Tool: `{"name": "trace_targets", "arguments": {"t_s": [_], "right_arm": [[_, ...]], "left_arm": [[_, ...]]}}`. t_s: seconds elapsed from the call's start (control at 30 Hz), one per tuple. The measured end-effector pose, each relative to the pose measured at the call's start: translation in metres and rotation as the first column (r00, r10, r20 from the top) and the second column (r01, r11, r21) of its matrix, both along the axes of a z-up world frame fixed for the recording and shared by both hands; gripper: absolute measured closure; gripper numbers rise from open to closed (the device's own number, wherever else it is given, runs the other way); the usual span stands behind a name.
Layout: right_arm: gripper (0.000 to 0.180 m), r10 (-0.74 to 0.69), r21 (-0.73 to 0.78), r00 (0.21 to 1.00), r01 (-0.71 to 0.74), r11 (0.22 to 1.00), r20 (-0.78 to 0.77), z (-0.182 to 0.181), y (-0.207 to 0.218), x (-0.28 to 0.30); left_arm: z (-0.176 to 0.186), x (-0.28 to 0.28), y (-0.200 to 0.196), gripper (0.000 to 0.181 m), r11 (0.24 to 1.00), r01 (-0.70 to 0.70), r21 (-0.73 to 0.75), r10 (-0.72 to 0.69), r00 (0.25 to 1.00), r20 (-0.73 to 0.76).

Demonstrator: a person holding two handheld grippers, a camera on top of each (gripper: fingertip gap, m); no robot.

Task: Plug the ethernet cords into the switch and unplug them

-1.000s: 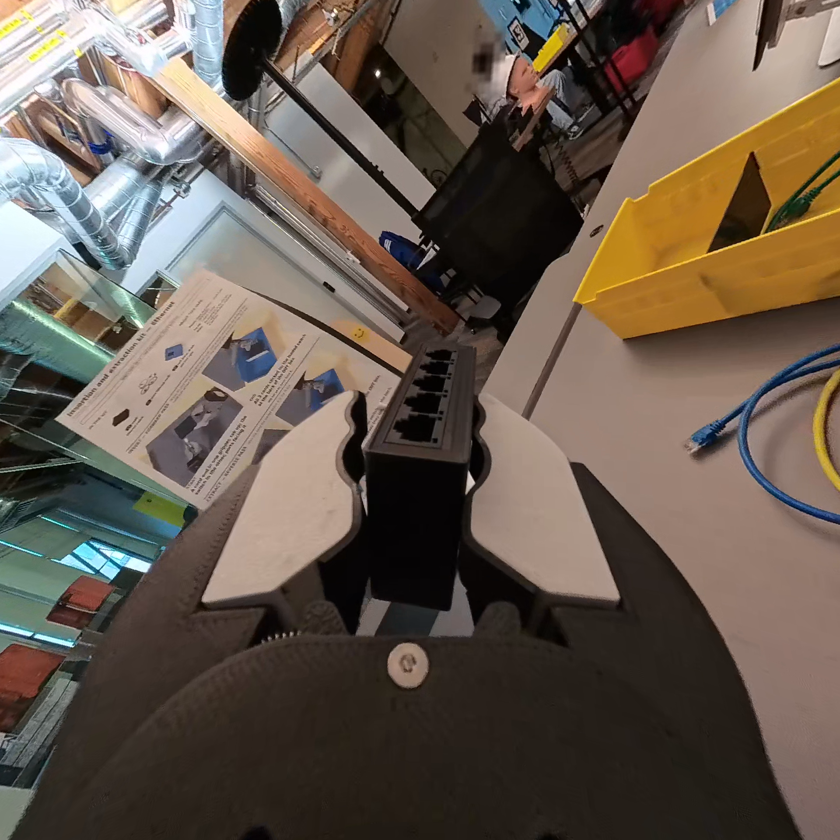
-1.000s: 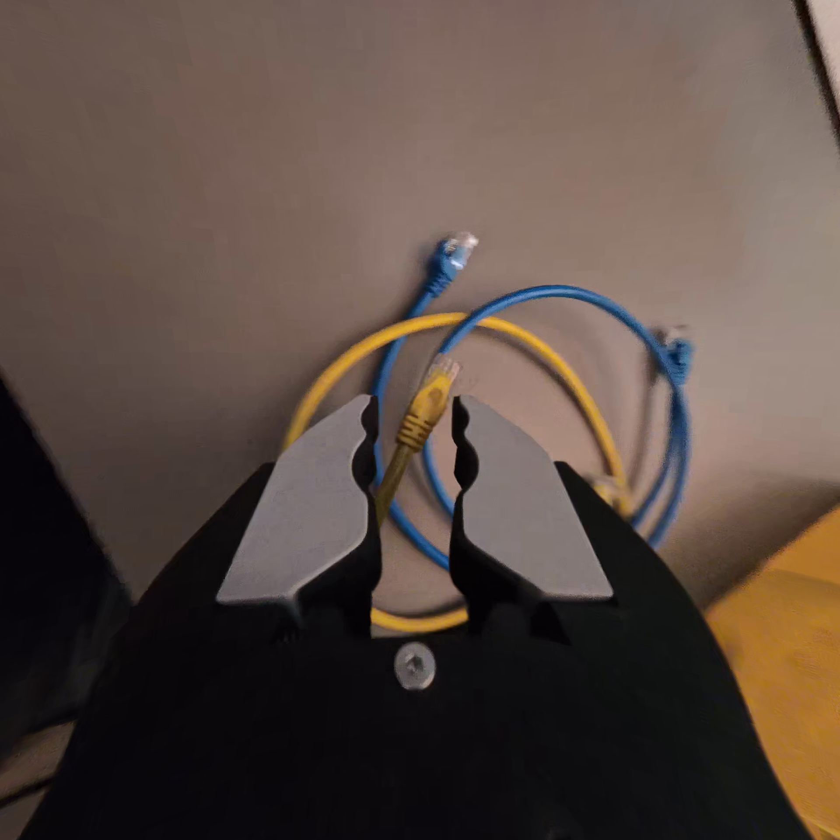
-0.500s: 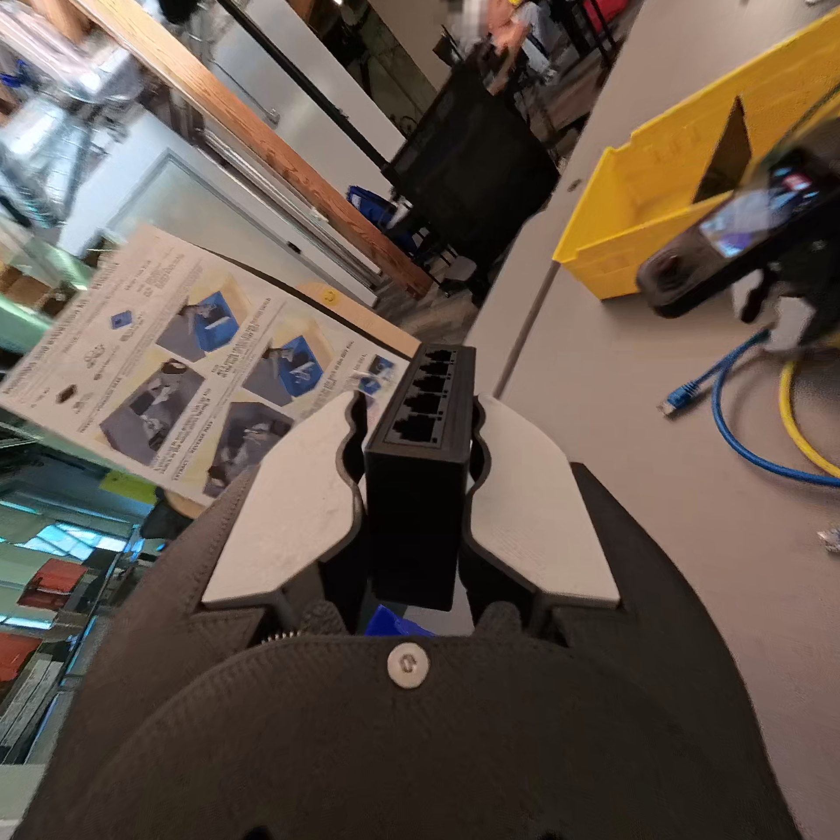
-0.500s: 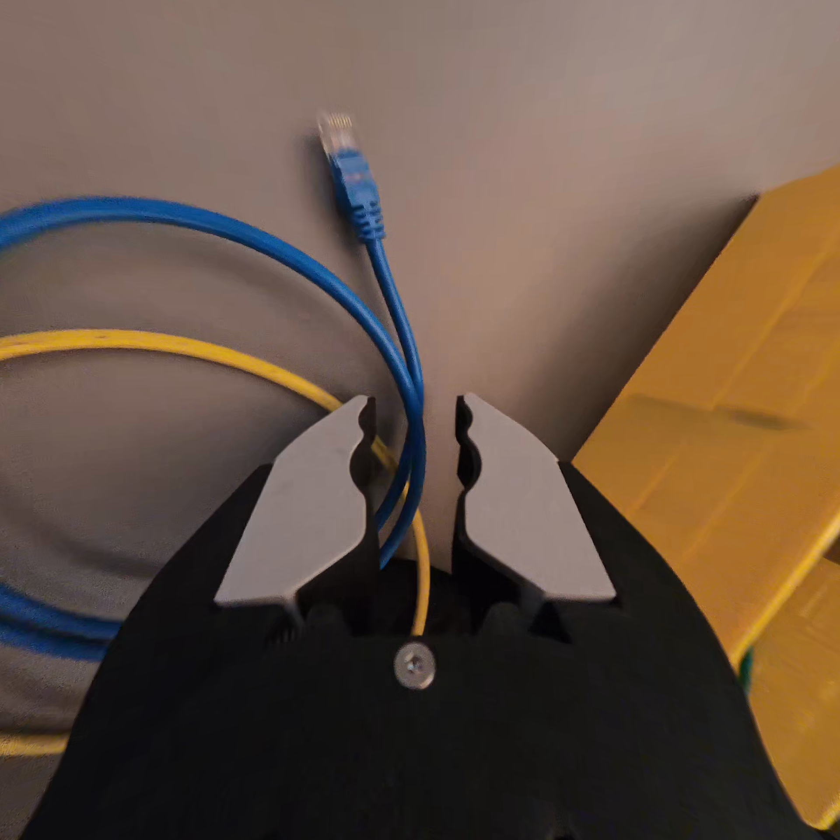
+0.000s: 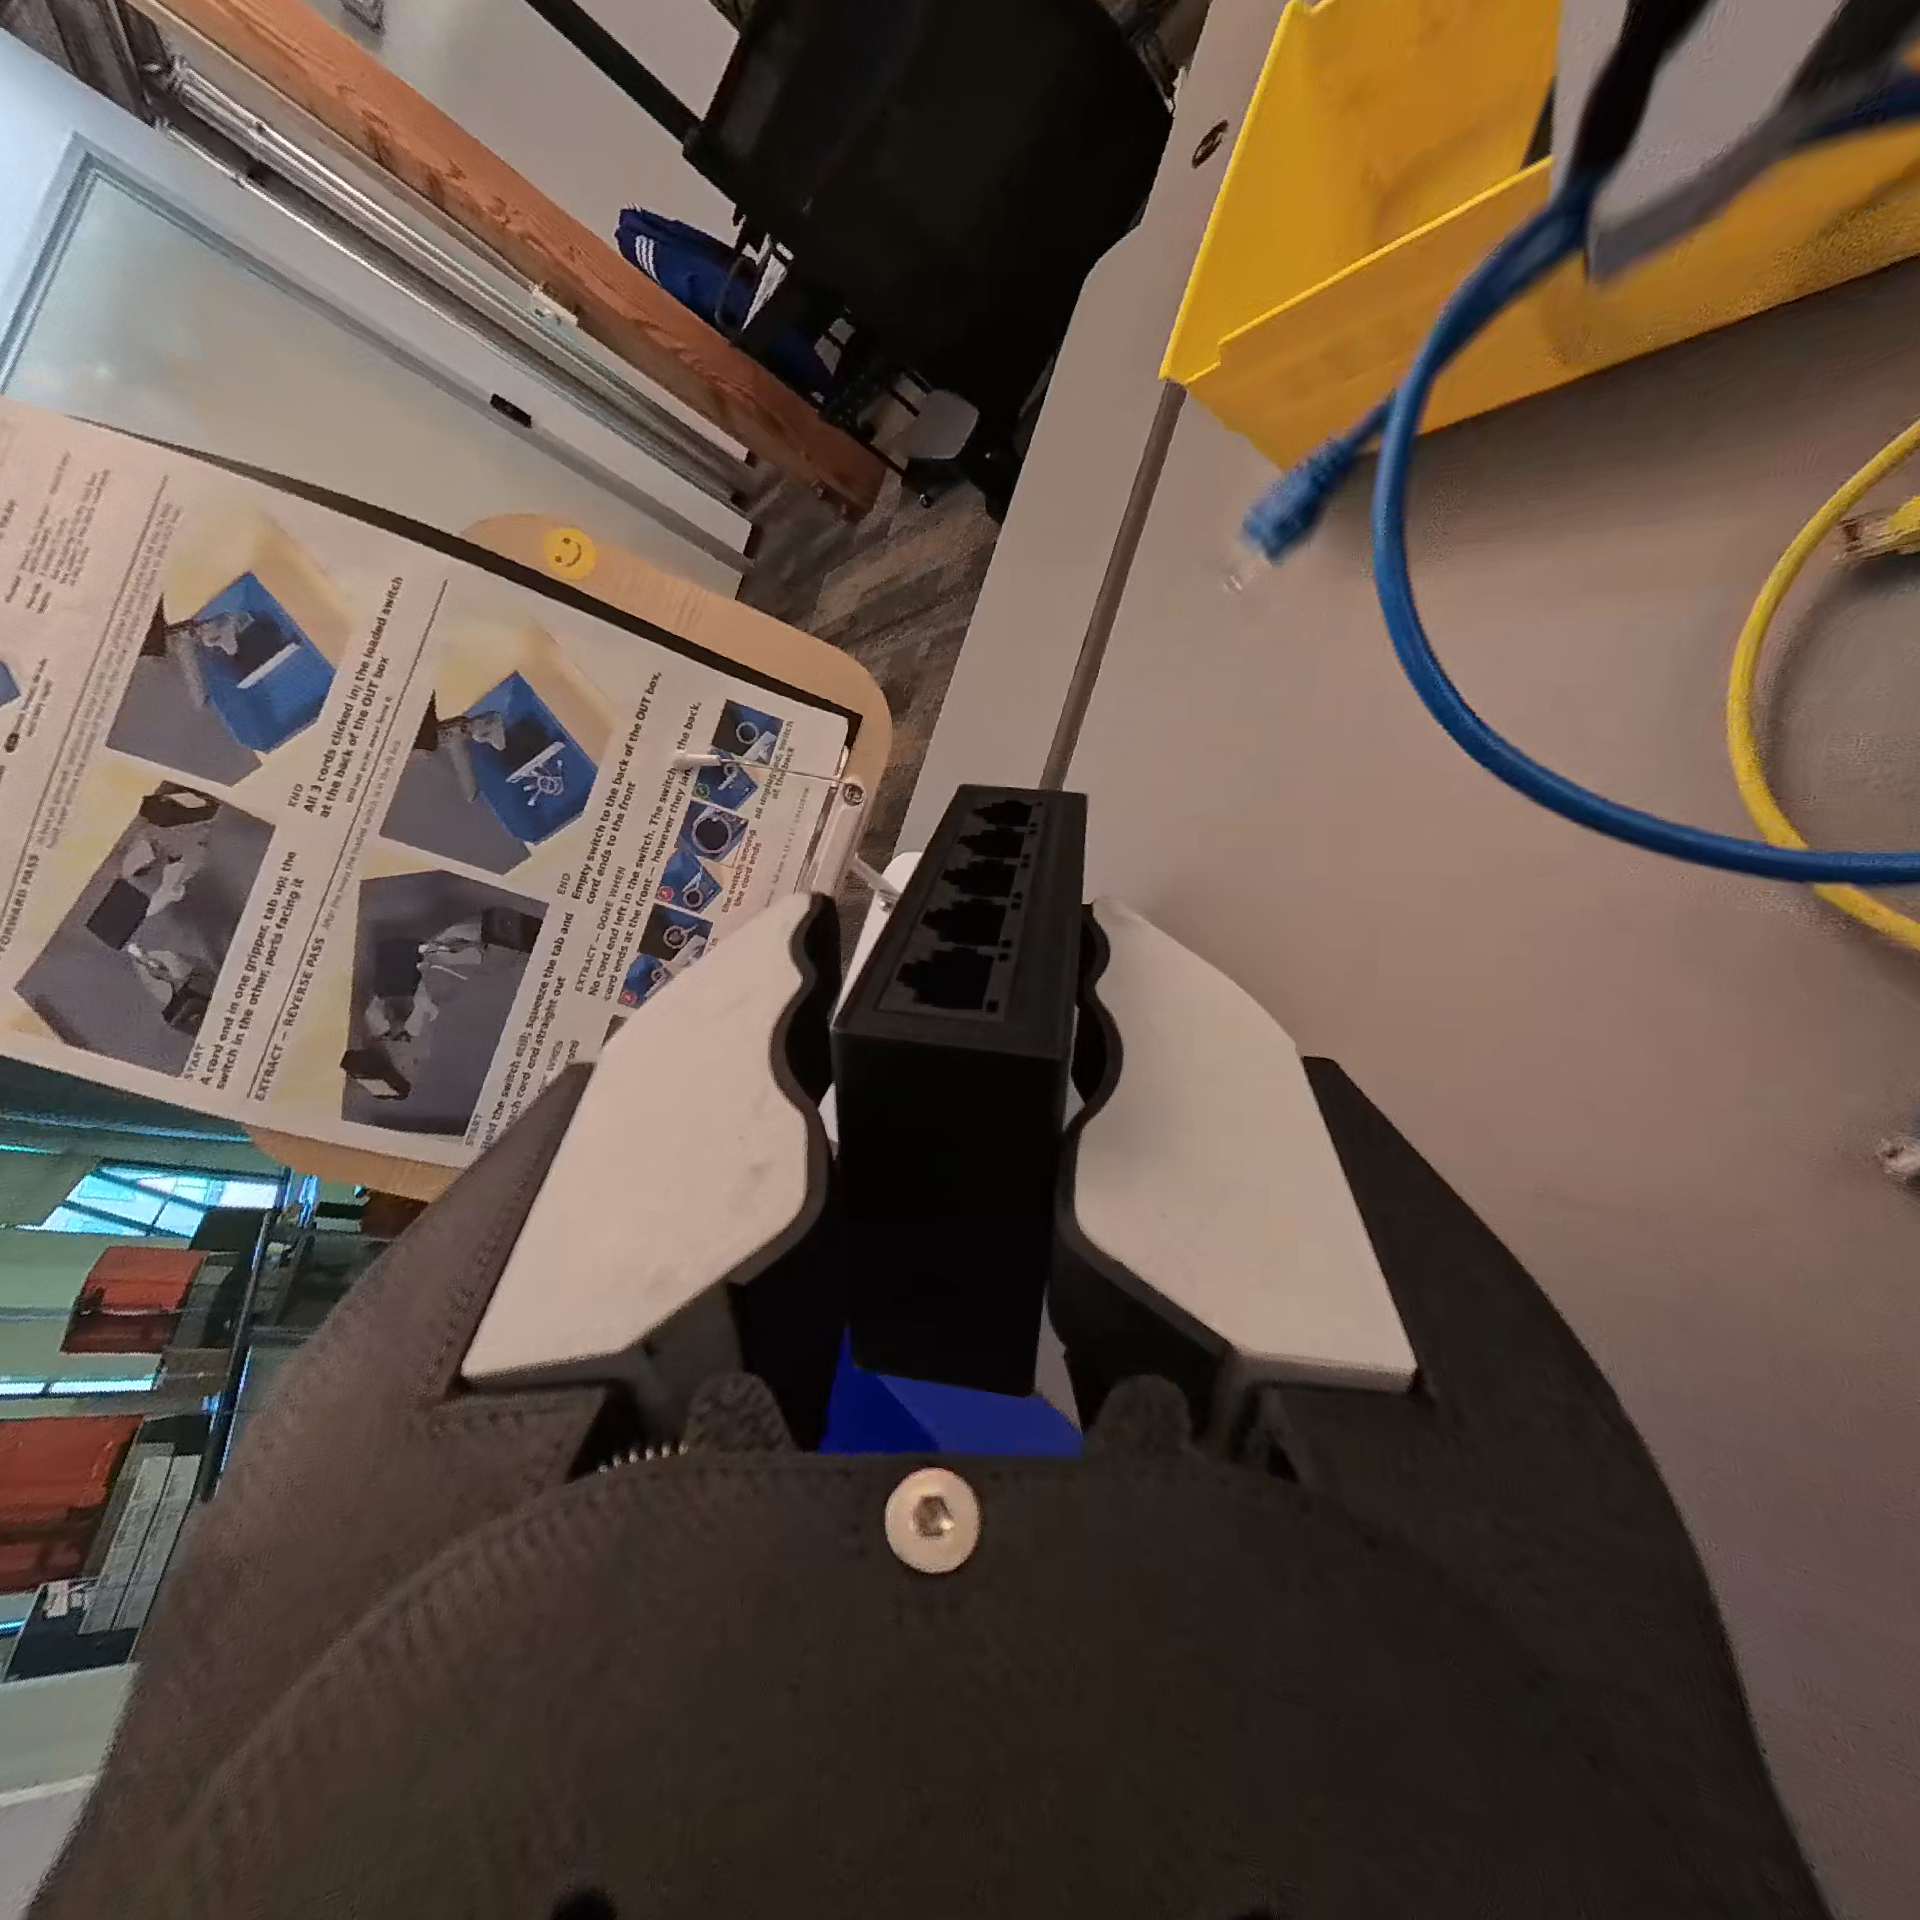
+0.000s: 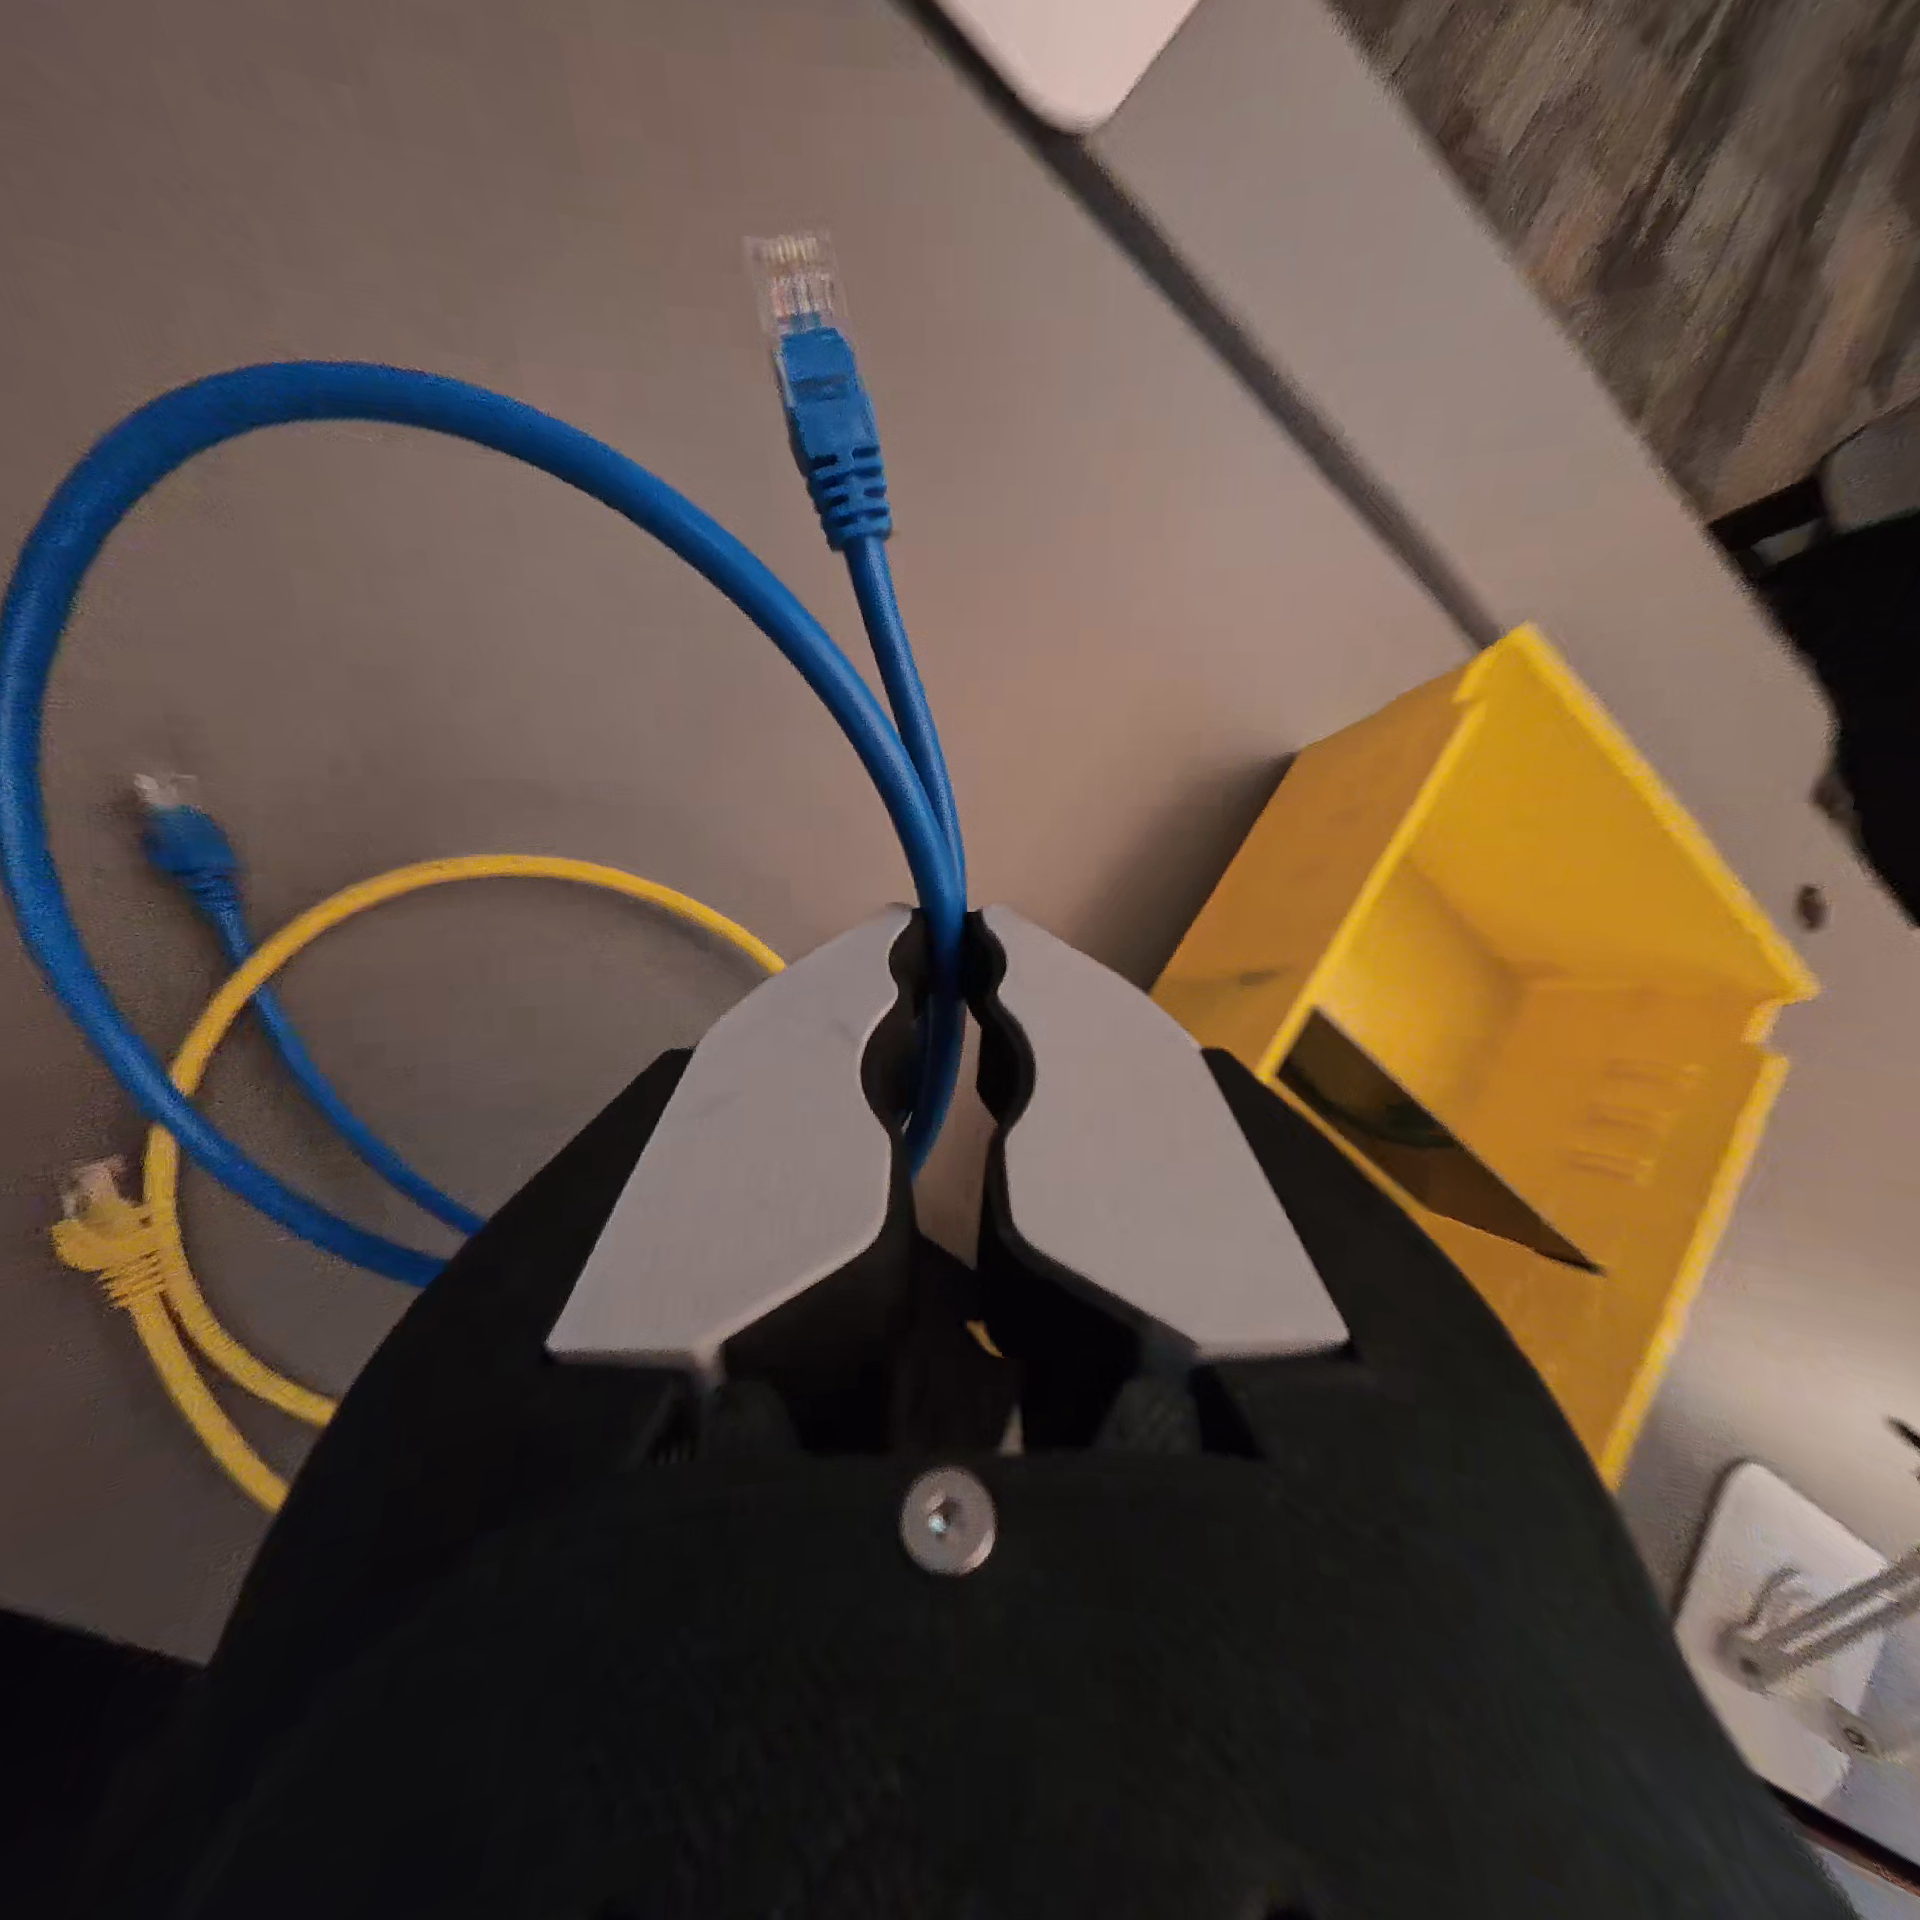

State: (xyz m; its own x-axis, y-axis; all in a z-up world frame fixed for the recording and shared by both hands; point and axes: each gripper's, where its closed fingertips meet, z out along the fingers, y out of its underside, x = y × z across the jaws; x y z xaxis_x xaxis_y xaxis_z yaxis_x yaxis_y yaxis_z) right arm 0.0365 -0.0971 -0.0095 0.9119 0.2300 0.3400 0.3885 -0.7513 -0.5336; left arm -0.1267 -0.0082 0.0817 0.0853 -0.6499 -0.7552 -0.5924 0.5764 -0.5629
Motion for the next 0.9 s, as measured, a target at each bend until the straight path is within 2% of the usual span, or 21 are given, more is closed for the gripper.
{"name": "trace_targets", "arguments": {"t_s": [0.2,0.3,0.37,0.4,0.5,0.6,0.7,0.8,0.87,0.9], "right_arm": [[0.173,-0.014,0.121,0.969,-0.017,0.992,0.245,0.12,0.0,0.009],[0.173,0.024,0.005,0.921,-0.028,1.0,0.389,0.151,-0.008,0.015],[0.173,0.029,-0.16,0.894,0.048,0.986,0.448,0.151,-0.022,0.025],[0.173,0.048,-0.287,0.89,0.095,0.953,0.453,0.143,-0.033,0.029],[0.172,0.102,-0.564,0.886,0.196,0.802,0.453,0.105,-0.062,0.039],[0.172,0.148,-0.721,0.891,0.24,0.651,0.43,0.062,-0.087,0.047],[0.172,0.158,-0.794,0.922,0.206,0.573,0.353,0.026,-0.104,0.044],[0.172,0.159,-0.796,0.936,0.17,0.58,0.316,0.038,-0.107,0.048],[0.172,0.154,-0.749,0.94,0.136,0.648,0.304,0.076,-0.096,0.059],[0.172,0.195,-0.714,0.933,0.086,0.695,0.303,0.1,-0.088,0.067]], "left_arm": [[0.007,-0.01,0.008,0.138,1.0,-0.026,-0.005,0.027,0.999,0.025],[0.011,-0.014,0.009,0.138,1.0,-0.031,-0.005,0.031,0.999,0.04],[0.013,-0.017,0.01,0.138,0.999,-0.033,-0.007,0.033,0.998,0.047],[0.014,-0.018,0.011,0.138,0.999,-0.035,-0.007,0.035,0.998,0.05],[0.017,-0.022,0.013,0.138,0.999,-0.043,-0.008,0.043,0.997,0.061],[0.021,-0.026,0.013,0.138,0.999,-0.044,-0.01,0.044,0.996,0.074],[0.024,-0.029,0.012,0.138,0.999,-0.04,-0.009,0.04,0.995,0.087],[0.028,-0.03,0.01,0.138,0.999,-0.03,-0.009,0.031,0.995,0.099],[0.028,-0.031,0.01,0.138,1.0,-0.027,-0.015,0.028,0.994,0.104],[0.028,-0.031,0.01,0.138,1.0,-0.028,-0.014,0.029,0.994,0.103]]}}
